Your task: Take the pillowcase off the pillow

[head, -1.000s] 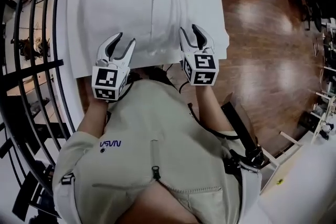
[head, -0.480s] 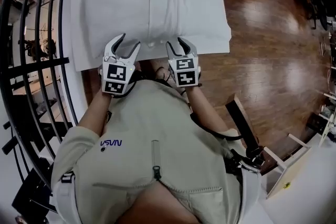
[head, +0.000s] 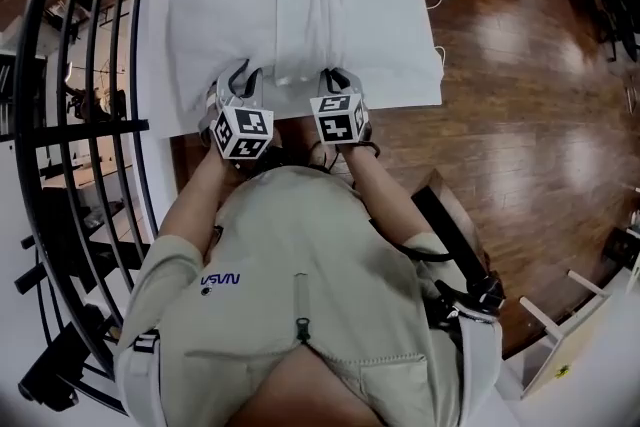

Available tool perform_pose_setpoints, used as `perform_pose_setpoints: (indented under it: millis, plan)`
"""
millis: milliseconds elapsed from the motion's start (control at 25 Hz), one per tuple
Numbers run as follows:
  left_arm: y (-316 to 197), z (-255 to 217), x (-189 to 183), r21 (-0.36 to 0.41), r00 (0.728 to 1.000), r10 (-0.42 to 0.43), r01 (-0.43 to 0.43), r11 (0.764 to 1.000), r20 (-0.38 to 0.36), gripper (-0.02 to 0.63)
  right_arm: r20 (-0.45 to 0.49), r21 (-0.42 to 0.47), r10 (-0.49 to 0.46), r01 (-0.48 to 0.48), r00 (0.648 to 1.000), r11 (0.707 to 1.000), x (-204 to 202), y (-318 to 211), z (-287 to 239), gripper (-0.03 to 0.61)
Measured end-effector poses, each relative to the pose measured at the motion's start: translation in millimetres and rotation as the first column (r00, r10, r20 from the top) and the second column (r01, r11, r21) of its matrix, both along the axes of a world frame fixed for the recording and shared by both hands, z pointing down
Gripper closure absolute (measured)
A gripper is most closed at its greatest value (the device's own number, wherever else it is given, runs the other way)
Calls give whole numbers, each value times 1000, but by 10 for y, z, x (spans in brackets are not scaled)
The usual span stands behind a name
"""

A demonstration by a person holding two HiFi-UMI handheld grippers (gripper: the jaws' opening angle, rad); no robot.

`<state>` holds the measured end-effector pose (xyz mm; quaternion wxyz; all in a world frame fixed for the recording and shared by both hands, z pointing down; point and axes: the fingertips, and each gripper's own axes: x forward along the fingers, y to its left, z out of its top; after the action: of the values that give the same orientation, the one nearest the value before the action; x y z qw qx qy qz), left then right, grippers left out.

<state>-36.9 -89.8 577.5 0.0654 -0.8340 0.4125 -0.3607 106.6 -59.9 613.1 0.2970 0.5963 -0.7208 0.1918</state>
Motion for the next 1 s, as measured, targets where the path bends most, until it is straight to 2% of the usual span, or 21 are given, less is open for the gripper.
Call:
perform_pose_setpoints:
  millis: [160,360,520,640,680,760,840,1000]
  plan:
    - [-189,-524,-125,89,994,-54,63,994,-92,568,-51,113,40,-34,998,993,198,-16,-401,568]
    - [-433,-912,-266,114,983,-80,100,988,-168,575,-80,205,122,-103,989,973,545,-31,-774,569]
    - [-511,-979,-347,72,972,-100,117,991,-212,578,-61,205,246,-229,967,951,1051,-3,-772,569]
    - [-555,-812,-671,-2,945,-210,217,976,-252,588,-32,166,448,-437,893,884,1890,212,-588,577]
    - [-548,-752,-791,-20,938,-242,245,969,-248,589,-25,147,487,-479,873,865,2162,318,-527,577]
    - [-491,-674,-912,-40,939,-258,256,966,-228,589,-35,113,510,-503,860,857,2526,524,-435,577]
    - [-406,-598,-899,-55,949,-231,224,973,-216,589,-42,100,506,-500,862,860,2643,645,-389,577]
    - [-245,-470,-798,-84,948,-216,201,976,-233,589,17,111,495,-494,869,863,2380,602,-427,575]
